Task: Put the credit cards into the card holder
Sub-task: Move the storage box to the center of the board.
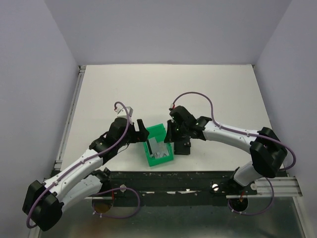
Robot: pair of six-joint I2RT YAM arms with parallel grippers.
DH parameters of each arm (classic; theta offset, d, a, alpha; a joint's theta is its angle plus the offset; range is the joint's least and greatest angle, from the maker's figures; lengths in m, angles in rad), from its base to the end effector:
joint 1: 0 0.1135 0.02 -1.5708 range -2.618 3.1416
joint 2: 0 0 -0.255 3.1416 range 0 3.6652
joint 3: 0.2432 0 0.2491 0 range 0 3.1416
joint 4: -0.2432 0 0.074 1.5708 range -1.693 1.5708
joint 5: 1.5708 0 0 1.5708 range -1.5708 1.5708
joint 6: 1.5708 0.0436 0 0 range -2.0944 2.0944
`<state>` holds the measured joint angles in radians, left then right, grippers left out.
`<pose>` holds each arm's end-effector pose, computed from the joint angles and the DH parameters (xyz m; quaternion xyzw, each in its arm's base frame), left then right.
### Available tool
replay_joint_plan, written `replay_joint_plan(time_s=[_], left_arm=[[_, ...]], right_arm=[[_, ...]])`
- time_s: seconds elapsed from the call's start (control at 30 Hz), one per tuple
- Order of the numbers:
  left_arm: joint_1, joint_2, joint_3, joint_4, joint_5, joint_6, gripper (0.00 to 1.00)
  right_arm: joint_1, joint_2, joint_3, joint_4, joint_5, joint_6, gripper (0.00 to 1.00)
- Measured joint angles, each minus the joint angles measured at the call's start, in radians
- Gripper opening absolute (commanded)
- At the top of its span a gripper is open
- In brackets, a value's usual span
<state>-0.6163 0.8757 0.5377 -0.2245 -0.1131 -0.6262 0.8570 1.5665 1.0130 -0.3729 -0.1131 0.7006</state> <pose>0.1692 -0.1138 0.2232 -0.0316 0.8740 -0.2405 0.4210 0.2101 0.2501 0.1986 -0.0918 0.9427 0.2602 0.1874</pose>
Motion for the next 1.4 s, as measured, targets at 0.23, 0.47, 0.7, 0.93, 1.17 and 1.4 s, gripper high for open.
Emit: replay_joint_plan(time_s=[0.23, 0.47, 0.7, 0.93, 1.17, 1.4], left_arm=[[0.0, -0.051, -0.078, 0.002, 0.066, -0.073, 0.93], [0.0, -0.111, -0.144, 0.047, 0.15, -0.15, 0.85], [0.0, -0.107, -0.18, 0.09, 0.202, -0.195, 0.71], [0.0, -0.105, -0.191, 0.122, 0.211, -0.214, 0.62], [0.0, -0.074, -0.193, 0.148, 0.212, -0.217, 0.58], [0.0, -0.038, -0.2, 0.183, 0.22, -0.217, 0.49]], right_arm=[[0.002, -0.078, -0.074, 0.007, 0.011, 0.026, 0.24], [0.002, -0.086, -0.107, 0.057, 0.022, 0.097, 0.27], [0.006, -0.082, -0.129, 0.108, 0.023, 0.147, 0.48], [0.006, -0.091, -0.13, 0.106, 0.046, 0.147, 0.52], [0.006, -0.161, -0.092, 0.019, 0.142, 0.105, 0.52], [0.015, -0.15, 0.047, -0.044, 0.156, 0.021, 0.49]])
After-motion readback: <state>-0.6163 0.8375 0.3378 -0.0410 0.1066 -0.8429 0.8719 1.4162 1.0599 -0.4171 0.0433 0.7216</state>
